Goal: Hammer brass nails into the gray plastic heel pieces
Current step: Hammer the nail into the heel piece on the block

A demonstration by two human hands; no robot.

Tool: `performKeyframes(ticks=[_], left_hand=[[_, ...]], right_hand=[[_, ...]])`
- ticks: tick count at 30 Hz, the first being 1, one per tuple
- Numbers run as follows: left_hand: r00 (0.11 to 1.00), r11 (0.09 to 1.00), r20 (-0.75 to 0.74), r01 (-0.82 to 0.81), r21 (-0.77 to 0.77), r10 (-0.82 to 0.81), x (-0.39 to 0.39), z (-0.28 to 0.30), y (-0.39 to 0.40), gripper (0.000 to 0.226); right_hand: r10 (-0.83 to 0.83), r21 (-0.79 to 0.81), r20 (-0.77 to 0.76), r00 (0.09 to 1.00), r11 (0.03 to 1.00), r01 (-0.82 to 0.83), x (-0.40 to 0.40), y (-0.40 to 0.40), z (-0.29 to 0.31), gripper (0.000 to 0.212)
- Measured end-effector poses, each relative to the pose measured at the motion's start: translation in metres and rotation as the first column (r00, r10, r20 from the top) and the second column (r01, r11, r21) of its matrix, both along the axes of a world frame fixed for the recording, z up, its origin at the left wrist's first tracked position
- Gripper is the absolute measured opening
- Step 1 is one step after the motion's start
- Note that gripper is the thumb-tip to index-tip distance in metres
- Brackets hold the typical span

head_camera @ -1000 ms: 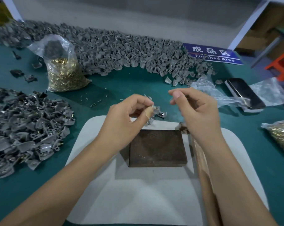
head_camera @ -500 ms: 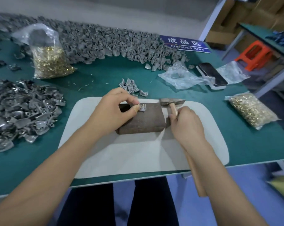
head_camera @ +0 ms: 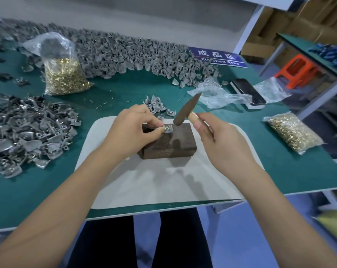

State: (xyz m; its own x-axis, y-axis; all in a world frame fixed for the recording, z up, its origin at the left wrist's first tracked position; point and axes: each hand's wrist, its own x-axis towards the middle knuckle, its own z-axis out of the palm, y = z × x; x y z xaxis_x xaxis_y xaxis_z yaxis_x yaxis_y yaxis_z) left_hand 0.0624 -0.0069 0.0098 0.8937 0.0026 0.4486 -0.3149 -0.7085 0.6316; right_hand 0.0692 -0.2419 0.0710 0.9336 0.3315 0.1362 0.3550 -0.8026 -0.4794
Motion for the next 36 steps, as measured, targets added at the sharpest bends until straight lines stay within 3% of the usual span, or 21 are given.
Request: performKeyframes(ticks=[5,10,16,22,27,31,36], left_hand=[[1.0,1.0,0.001,0.015,0.026,-0.015,0.0,0.001,0.0,0.001],[0.999,0.997,0.021,0.03,0.078,-0.032,-0.002,0.002,0.002,0.004],[0.999,0.996,0.034,0.005,0.091,-0.008,-0.002,0.004,-0.001,0.002],[0.999,0.994,0.028,-0.019,0.107,0.016,-0.004,0.004,-0.002,0.001],[0.999,0.993,0.02,-0.051,0.102,0.049,-0.004,0.003,-0.002,0.007],[0.999,0.994,0.012,-0.049,0.095,0.048,-0.004,0.004,-0.002,0.002],[0.999,0.996,0.009,-0.053,0.076,0.052,-0.005,0.003,-0.002,0.005]], right_hand=[[-0.007,-0.136,0.184,0.983,0.99,0.033,-0.011,0.014,0.005,0.035],[-0.017,-0.078,0.306,0.952,0.996,0.043,-0.021,0.022,0.007,0.03],[0.0,-0.173,0.133,0.991,0.985,0.023,-0.023,0.028,-0.001,0.032],[-0.107,0.007,0.273,0.956,0.994,0.109,-0.02,0.028,0.003,0.031],[-0.007,-0.197,0.171,0.985,0.979,0.041,-0.026,0.03,-0.001,0.029],[-0.1,-0.015,0.273,0.957,0.994,0.108,-0.023,0.03,0.004,0.03],[-0.021,-0.184,0.152,0.988,0.982,0.05,-0.021,0.029,0.005,0.03]])
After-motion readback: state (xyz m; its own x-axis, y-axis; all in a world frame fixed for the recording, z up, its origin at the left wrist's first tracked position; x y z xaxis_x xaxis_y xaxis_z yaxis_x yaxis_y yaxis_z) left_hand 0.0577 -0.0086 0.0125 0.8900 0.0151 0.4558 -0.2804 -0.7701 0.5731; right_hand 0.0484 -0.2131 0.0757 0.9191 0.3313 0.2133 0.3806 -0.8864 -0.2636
